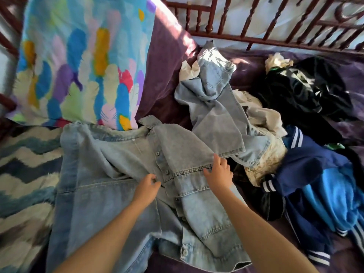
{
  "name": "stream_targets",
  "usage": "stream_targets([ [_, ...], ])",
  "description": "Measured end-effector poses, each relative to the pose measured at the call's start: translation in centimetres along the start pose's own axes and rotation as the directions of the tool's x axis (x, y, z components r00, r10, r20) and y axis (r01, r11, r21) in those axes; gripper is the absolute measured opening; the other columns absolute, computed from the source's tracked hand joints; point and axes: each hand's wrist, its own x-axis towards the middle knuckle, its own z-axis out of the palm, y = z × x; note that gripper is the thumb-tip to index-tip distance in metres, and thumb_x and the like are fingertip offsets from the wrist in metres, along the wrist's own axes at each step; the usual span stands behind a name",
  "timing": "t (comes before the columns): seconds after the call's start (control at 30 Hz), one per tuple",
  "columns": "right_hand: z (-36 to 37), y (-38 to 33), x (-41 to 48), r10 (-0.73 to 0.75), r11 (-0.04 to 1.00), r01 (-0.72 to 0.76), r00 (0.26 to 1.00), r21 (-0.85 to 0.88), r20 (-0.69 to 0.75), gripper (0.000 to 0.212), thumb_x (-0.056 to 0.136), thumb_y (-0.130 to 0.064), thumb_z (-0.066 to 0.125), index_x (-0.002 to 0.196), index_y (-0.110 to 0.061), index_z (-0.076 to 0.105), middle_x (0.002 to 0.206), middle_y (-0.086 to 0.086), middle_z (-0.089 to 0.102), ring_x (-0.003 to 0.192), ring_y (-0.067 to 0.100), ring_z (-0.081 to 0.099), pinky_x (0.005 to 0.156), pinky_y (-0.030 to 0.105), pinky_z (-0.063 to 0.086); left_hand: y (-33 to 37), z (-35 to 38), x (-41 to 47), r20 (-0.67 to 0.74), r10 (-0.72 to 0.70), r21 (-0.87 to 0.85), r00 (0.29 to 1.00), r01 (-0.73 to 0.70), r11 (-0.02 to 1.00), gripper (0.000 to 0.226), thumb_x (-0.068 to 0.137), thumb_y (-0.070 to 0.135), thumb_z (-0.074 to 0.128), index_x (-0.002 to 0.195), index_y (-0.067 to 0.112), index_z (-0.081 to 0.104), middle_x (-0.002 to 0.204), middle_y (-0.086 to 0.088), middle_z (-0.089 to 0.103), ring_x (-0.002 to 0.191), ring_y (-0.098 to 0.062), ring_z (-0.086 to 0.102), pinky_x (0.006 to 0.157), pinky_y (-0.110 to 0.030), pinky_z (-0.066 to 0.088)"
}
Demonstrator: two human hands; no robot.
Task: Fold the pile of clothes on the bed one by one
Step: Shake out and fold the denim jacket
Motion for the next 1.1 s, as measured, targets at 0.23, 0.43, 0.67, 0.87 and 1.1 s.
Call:
stream_targets([
  [0.23,1.0,0.8,1.3,0.001,0.999,-0.001,1.000,-0.036,-0.005,0.064,0.089,-0.039,0.058,0.141,-0.021,0.024,0.124,0.010,0.041,0.113,0.030,0.048,0.094,0.041,0.035,3.7,0.5,6.4,0.009,-0.095,-0.231,0.995,0.094,0.968,0.052,0.094,0.019,0.053,0.139,0.000,0.035,0.140,-0.019,0.042,0.127,-0.031,0.043,0.099,-0.037,0.037],
  [0.43,1.6,0.5,0.8,-0.060,0.996,0.059,0.998,-0.062,-0.016,0.058,0.090,-0.033,0.057,0.140,-0.020,0.029,0.119,0.008,0.042,0.107,0.028,0.050,0.090,0.037,0.038,6.0,1.2,7.7,0.193,-0.376,-0.720,0.906,0.391,0.573,0.019,0.092,0.014,0.055,0.076,0.008,0.047,0.066,-0.012,0.043,0.056,-0.021,0.040,0.050,-0.025,0.029],
  [0.67,2.5,0.5,-3.1,-0.458,0.881,0.415,0.868,-0.227,-0.191,0.054,0.044,-0.007,0.088,0.096,-0.010,0.073,0.065,0.010,0.053,0.040,0.024,0.048,0.039,0.032,0.043,-2.0,-0.9,-1.5,-0.465,-0.175,-0.326,0.868,0.016,0.945,0.032,0.090,0.007,0.045,0.117,-0.004,0.060,0.113,-0.022,0.064,0.101,-0.036,0.058,0.081,-0.039,0.042],
  [0.87,3.7,-1.1,-4.6,-0.541,0.774,0.479,0.840,-0.414,-0.040,0.030,0.050,-0.042,0.088,0.063,-0.020,0.071,0.079,0.008,0.064,0.069,0.027,0.064,0.051,0.034,0.051,-6.7,-0.4,-3.2,-0.263,-0.247,-0.082,0.933,0.233,0.969,0.059,0.085,0.005,0.059,0.139,-0.002,0.037,0.134,-0.028,0.046,0.123,-0.041,0.044,0.100,-0.045,0.034],
  [1.1,2.8,-7.5,1.1,-0.265,0.960,0.258,0.962,0.109,0.060,0.034,0.096,-0.026,0.046,0.124,-0.007,0.051,0.131,0.012,0.045,0.114,0.028,0.050,0.093,0.034,0.040,-0.4,-2.7,2.0,-0.193,0.273,0.450,0.942,-0.163,0.878,0.069,0.088,0.033,0.060,0.143,0.007,0.028,0.145,-0.017,0.033,0.131,-0.033,0.033,0.103,-0.040,0.032],
])
